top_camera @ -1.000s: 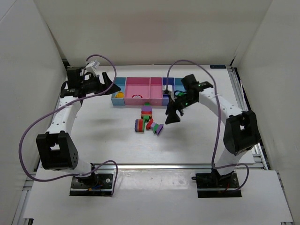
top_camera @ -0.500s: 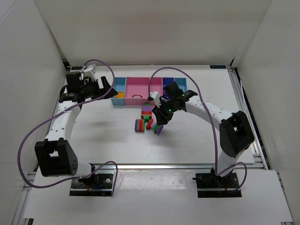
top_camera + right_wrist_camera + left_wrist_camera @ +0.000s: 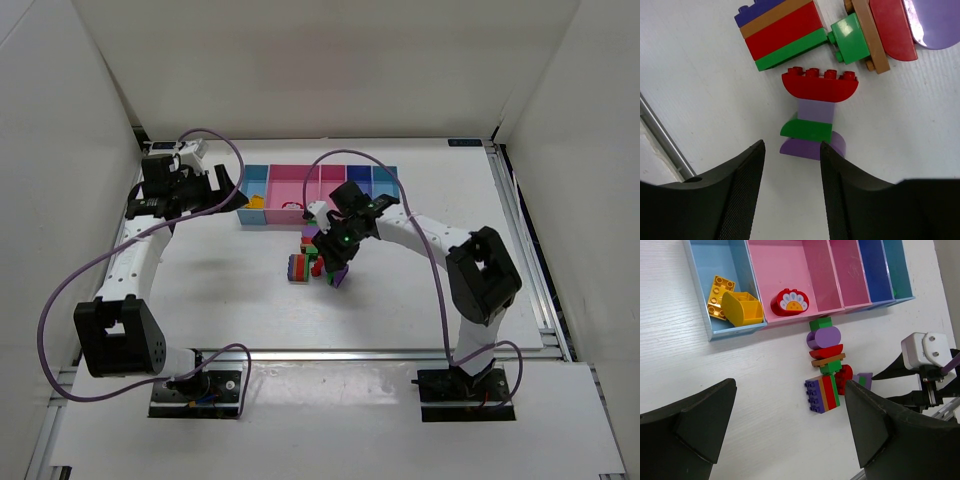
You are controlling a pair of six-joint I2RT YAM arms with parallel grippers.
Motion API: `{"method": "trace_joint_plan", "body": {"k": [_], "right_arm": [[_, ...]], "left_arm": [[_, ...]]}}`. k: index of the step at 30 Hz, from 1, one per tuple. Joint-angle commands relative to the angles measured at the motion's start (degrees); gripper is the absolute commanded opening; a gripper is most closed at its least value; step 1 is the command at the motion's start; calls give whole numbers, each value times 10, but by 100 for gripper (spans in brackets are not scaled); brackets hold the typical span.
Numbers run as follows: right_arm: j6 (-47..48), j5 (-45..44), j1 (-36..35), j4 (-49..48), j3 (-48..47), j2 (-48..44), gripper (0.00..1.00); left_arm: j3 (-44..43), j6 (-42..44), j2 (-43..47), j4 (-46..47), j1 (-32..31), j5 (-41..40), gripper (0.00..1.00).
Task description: Sort the legos into containers by color
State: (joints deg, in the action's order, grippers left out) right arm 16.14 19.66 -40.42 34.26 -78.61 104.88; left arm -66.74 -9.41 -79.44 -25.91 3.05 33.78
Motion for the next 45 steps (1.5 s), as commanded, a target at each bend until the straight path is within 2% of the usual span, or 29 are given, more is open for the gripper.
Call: {"method": "trace_joint_plan", "body": {"k": [1, 5, 7, 11, 22, 45], "right_arm": [[-18, 4, -6, -2, -28, 9, 52], [-22, -16, -6, -13, -29, 22, 57], [-22, -32, -6, -17, -35, 32, 65], [-12, -50, -6, -21, -45, 41, 68], [1, -45, -17, -21, -67, 67, 64], [3, -60, -26, -28, -44, 86, 60]], "left_arm": [[6, 9, 21, -5, 2, -9, 99], [9, 11, 23, -4, 5, -11, 99], [12, 11, 23, -4, 4, -10, 99], [14, 14, 24, -5, 6, -10, 99], [12, 14, 8, -7, 10, -7, 100], [17, 20, -2, -5, 11, -5, 99]]}}
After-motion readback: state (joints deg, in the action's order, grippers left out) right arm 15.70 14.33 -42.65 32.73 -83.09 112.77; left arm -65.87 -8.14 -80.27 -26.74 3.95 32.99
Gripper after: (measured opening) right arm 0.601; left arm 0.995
